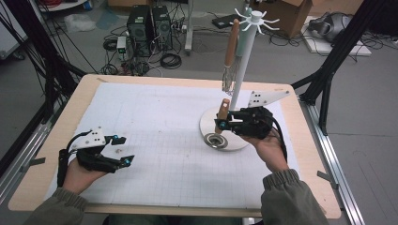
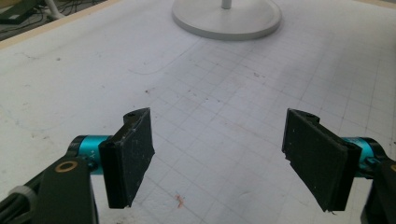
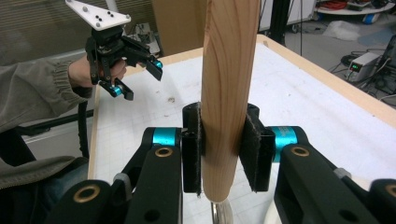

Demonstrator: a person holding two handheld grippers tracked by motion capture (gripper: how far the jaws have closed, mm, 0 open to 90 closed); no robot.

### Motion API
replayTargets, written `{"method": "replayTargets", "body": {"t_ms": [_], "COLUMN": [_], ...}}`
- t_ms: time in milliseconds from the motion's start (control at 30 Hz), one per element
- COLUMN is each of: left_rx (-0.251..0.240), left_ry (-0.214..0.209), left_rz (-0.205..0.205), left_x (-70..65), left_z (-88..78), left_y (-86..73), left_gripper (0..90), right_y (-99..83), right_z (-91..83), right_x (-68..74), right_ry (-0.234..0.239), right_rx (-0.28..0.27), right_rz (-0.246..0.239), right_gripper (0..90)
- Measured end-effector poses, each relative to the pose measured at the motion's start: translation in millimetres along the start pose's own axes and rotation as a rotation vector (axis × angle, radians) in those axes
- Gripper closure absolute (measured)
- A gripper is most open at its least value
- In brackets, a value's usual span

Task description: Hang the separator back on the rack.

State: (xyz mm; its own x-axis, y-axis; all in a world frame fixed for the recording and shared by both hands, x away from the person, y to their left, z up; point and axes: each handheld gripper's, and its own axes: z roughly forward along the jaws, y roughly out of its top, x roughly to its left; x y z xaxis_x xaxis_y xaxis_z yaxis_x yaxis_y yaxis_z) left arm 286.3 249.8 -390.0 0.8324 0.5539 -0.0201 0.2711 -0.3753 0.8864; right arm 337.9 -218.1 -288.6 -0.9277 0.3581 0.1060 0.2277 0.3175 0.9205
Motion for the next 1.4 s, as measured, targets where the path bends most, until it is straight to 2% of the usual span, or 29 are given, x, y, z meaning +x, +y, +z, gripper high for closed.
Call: {"method": "replayTargets", "body": {"t_ms": [233,533,767,933,1400], "left_rx": [0.003,0.000,0.000,-0.004,-0.008], "left_ry": [0.040,0.053,0.055,0.060,0.081], "left_rz": [-0.014,-0.031,-0.024,-0.028,-0.029], "left_x": [3.3,5.4,7.1,6.2,7.4], "left_z": [-6.4,-9.6,-10.8,-10.8,-14.1], "left_y": [-4.1,-7.5,-7.2,-7.0,-7.6], "left_gripper": [20.1,16.1,13.4,12.4,9.5], "right_y": [10.8,21.6,34.4,46.3,77.4], "right_z": [-8.6,-16.8,-25.4,-33.2,-42.9], "right_x": [-4.5,-10.7,-11.2,-12.4,-16.2], "right_ry": [-0.006,-0.001,-0.004,-0.023,-0.064], "right_rx": [0.005,0.010,0.012,0.013,0.017], "right_rz": [-0.024,-0.035,-0.047,-0.071,-0.081], "right_gripper": [72.3,72.3,72.3,72.3,72.3]}}
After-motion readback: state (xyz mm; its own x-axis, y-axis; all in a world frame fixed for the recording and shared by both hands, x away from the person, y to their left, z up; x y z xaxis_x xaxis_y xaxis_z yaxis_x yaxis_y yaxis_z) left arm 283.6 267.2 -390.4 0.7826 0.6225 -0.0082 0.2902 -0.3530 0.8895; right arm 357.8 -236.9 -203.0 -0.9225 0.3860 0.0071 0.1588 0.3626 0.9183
